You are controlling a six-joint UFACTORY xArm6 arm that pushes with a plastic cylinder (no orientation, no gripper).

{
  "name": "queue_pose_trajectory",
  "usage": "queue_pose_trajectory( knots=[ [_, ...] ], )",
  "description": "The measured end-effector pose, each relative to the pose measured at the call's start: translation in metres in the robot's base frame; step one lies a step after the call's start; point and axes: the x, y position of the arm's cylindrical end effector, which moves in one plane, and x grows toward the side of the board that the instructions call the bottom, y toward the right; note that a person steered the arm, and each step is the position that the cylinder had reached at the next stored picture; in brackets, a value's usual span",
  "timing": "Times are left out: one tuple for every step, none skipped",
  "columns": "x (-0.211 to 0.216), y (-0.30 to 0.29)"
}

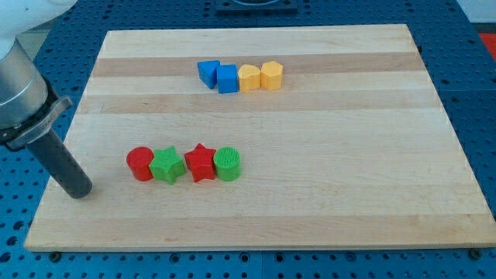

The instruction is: Move the green star above the red star

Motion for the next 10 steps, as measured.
queue_pose_trajectory(
  knots=[
    [0.015,0.034],
    [0.015,0.093],
    [0.015,0.094],
    [0.015,0.094],
    [-0.002,0.095],
    [-0.078,0.117],
    [-0.103,0.117],
    [-0.163,0.129],
    [-0.178,0.14],
    [-0.177,0.138]
  ],
)
